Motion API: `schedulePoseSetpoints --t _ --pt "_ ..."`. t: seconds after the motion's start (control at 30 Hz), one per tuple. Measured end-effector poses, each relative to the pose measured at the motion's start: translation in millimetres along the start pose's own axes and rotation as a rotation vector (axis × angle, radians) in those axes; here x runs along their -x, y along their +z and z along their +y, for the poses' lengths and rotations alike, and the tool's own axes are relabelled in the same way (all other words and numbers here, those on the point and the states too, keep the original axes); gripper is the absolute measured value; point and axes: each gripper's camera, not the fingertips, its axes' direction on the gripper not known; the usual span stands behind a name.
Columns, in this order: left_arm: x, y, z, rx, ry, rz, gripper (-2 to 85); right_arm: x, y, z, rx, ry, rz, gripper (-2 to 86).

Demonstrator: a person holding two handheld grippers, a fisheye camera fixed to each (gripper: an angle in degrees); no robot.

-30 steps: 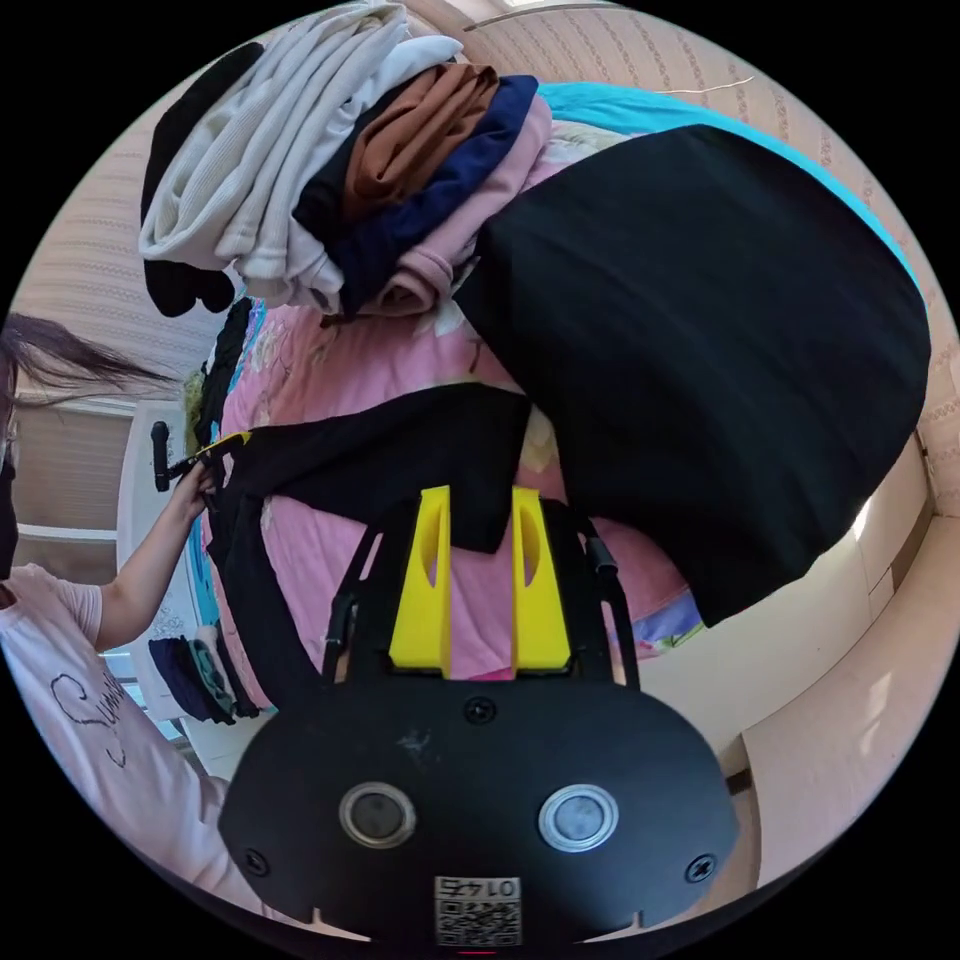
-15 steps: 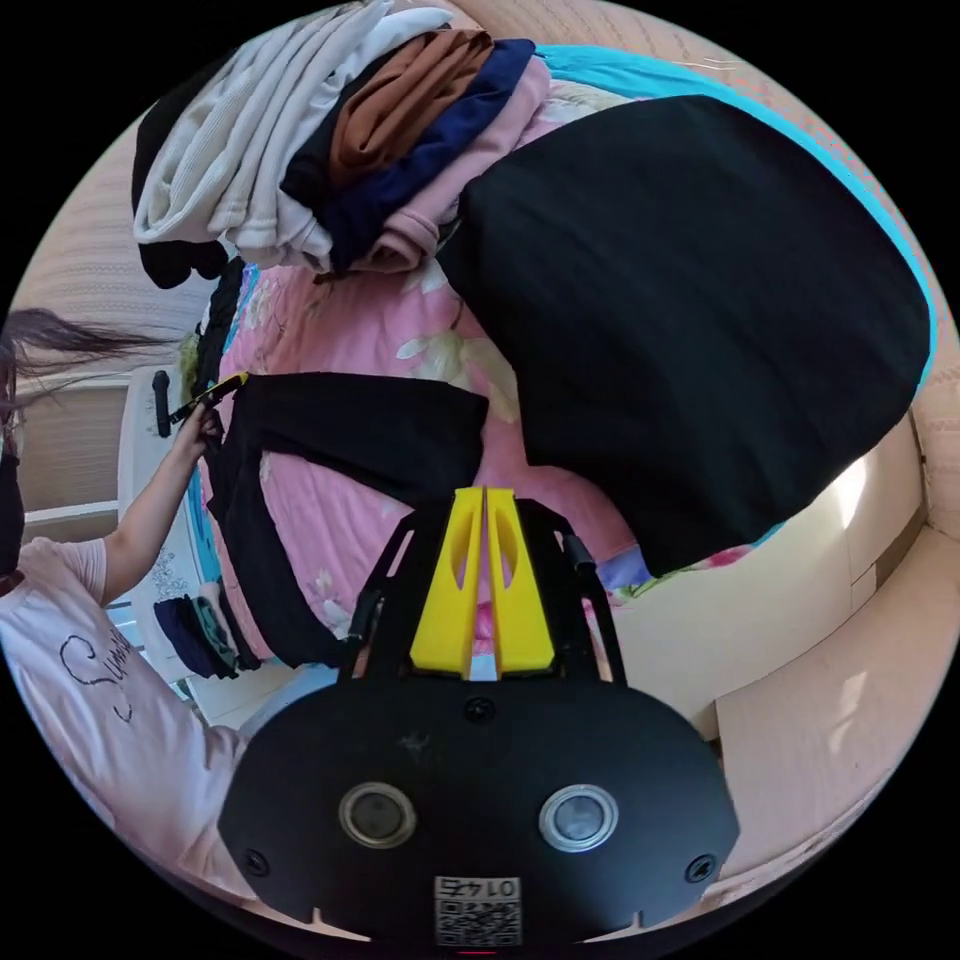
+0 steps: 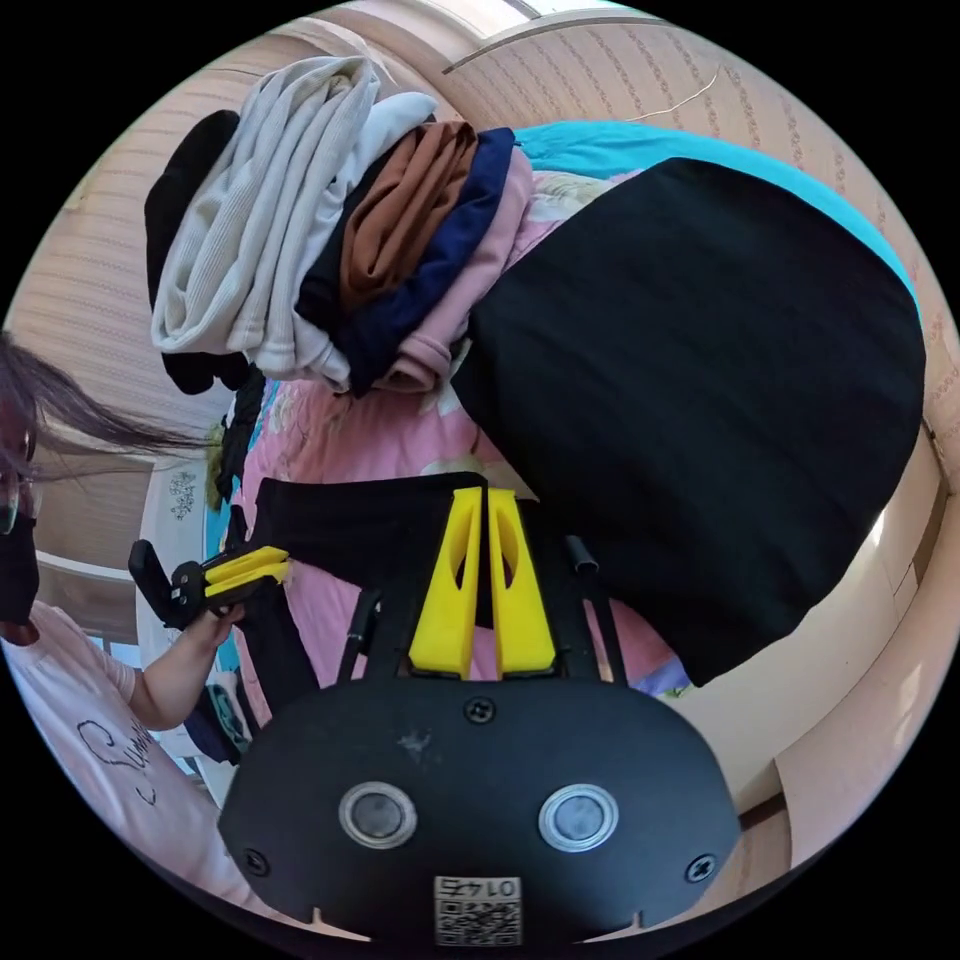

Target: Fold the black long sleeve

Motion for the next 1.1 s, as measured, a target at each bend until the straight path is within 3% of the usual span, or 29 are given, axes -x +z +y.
schedulePoseSetpoints --t 0.17,0.33,0.47,0.6,0.8,0.9,0.97,1.1 --pt "-11 19 16 0.077 -0.015 0.037 0.2 28 52 -12 0.058 -0.092 0.098 0.5" --pt "-13 3 41 0.042 -0.028 0.08 -0.8 41 96 -15 0.077 -0.054 0.089 0.5" --pt "-7 -49 88 -0.075 -0.167 0.052 -0.7 65 118 -7 0.063 -0.051 0.144 0.8" --pt "6 -109 182 -0.175 -0.455 -0.036 -0.5 118 144 13 0.097 -0.187 0.237 1.0" --pt "34 -193 367 -0.167 -0.912 -0.39 -0.8 284 262 42 0.217 -0.654 0.092 1.3" --pt "45 -228 444 -0.182 -1.037 -0.546 -0.7 381 346 41 0.268 -0.828 -0.102 1.8" --pt "55 -242 483 -0.188 -1.091 -0.576 -0.2 465 410 40 0.285 -0.947 -0.235 2.6" --pt "72 -257 544 -0.308 -1.13 -0.47 4.1 580 504 40 0.313 -1.01 -0.309 4.7"
